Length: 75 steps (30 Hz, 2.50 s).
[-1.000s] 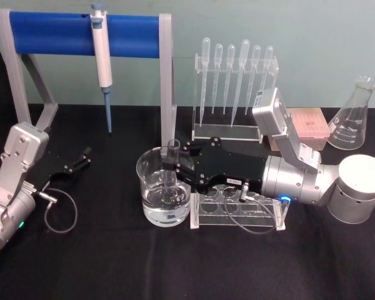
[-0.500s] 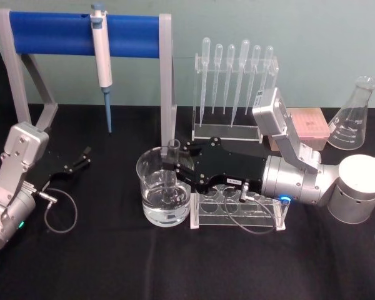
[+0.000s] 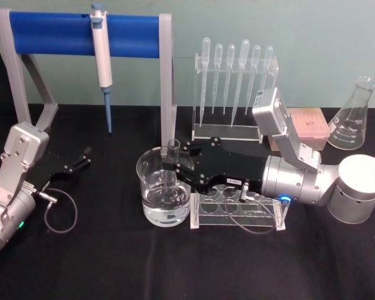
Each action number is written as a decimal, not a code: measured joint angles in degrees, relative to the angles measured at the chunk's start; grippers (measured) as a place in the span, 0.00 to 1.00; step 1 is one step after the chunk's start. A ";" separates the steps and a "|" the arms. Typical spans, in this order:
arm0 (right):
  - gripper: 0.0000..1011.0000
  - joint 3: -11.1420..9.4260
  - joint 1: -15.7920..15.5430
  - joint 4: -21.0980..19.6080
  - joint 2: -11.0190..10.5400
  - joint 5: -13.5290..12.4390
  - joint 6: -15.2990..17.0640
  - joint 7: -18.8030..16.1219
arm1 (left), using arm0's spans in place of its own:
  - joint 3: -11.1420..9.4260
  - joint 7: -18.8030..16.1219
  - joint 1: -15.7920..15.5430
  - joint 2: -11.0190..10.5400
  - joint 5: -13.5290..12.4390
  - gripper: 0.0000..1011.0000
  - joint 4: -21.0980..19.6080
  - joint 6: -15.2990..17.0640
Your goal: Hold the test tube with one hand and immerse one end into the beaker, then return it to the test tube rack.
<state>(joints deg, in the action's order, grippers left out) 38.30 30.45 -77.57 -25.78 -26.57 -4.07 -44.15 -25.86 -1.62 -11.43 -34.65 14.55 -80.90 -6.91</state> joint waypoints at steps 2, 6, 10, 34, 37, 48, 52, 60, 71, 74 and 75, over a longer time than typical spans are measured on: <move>0.23 0.00 0.00 0.00 0.00 0.00 0.00 0.00 | 0.00 0.00 0.00 0.00 0.00 0.99 0.00 0.00; 0.23 0.00 0.00 0.00 0.00 0.00 0.00 0.00 | 0.00 0.00 0.00 0.00 0.00 0.99 0.00 0.00; 0.23 0.00 0.00 0.00 0.00 0.00 0.00 0.00 | 0.00 0.00 0.00 0.00 0.00 0.99 0.00 0.00; 0.23 0.00 0.00 0.00 0.00 0.00 0.00 0.00 | 0.00 0.00 0.00 0.00 0.00 0.99 0.00 0.00; 0.23 0.00 0.00 0.00 0.00 0.00 0.00 0.00 | 0.00 0.00 0.00 0.00 0.00 0.99 0.00 0.00; 0.23 0.00 0.00 0.00 0.00 0.00 0.00 0.00 | 0.00 0.00 0.00 0.00 0.00 0.99 0.00 0.00; 0.23 0.00 0.00 0.00 0.00 0.00 0.00 0.00 | 0.00 0.00 0.00 0.00 0.00 0.99 0.00 0.00; 0.23 0.00 0.00 0.00 0.00 0.00 0.00 0.00 | 0.00 0.00 0.00 0.00 0.00 0.99 0.00 0.00; 0.23 0.00 0.00 0.00 0.00 0.00 0.00 0.00 | 0.00 0.00 0.00 0.00 0.00 0.99 0.00 0.00; 0.23 0.00 0.00 0.00 0.00 0.00 0.00 0.00 | 0.00 0.00 0.00 0.00 0.00 0.99 0.00 0.00; 0.23 0.00 0.00 0.00 0.00 0.00 0.00 0.00 | 0.00 0.00 0.00 0.00 0.00 0.99 0.00 0.00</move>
<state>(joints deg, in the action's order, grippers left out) 38.30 30.45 -77.57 -25.78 -26.56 -4.07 -44.15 -25.86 -1.62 -11.43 -34.65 14.55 -80.90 -6.90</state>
